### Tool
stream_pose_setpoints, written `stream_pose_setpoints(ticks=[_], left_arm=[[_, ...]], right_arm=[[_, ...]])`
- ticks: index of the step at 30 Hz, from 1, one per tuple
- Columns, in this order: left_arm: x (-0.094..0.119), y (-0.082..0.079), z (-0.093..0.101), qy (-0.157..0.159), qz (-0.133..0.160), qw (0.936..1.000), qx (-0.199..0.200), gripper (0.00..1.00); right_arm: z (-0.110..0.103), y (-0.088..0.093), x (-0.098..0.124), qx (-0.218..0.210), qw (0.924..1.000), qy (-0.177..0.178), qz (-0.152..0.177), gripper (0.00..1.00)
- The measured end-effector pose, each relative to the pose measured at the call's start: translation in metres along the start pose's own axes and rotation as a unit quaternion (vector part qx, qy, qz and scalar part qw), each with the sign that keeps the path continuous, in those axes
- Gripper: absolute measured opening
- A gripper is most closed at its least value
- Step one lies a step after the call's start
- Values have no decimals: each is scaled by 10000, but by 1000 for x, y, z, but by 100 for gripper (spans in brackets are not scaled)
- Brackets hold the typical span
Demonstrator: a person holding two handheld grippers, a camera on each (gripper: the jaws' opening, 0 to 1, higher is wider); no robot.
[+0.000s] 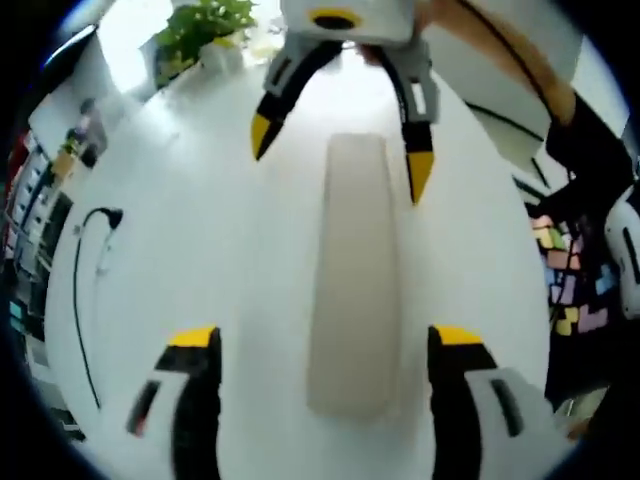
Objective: Arrange the utensils inside the cutlery case until each visible utensil rests in its matching compartment.
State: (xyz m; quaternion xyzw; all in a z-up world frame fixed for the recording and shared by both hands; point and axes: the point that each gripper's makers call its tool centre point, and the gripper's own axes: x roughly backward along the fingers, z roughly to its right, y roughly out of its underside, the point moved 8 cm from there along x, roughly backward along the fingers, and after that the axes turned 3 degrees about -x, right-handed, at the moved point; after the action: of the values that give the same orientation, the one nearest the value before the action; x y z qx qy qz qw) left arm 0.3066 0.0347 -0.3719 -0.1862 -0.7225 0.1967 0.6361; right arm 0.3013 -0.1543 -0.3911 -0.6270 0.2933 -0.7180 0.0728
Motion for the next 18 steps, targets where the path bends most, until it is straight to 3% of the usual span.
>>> stream_pose_setpoints(ticks=[2, 5, 11, 14, 15, 18], left_arm=[[5, 2, 0, -41, 58, 10000, 22, 100], [7, 5, 2, -86, 184, 9998, 56, 100], [9, 10, 6, -421, 957, 9932, 520, 100], [8, 22, 8, -692, 1216, 9822, 1252, 94], [9, 23, 7, -849, 1452, 9761, 1376, 91], [15, 32, 8, -1024, 1812, 9654, 1572, 92]], right_arm=[[-4, 2, 0, -199, 9996, -98, 181, 99], [-3, 7, 1, -154, 9996, -30, 254, 99], [0, 13, 9, -724, 9923, 283, 961, 99], [-4, 21, 8, -1134, 9864, 369, 1129, 99], [-6, 21, 9, -1124, 9840, 401, 1325, 99], [-16, 22, 17, -1125, 9755, 539, 1814, 99]])
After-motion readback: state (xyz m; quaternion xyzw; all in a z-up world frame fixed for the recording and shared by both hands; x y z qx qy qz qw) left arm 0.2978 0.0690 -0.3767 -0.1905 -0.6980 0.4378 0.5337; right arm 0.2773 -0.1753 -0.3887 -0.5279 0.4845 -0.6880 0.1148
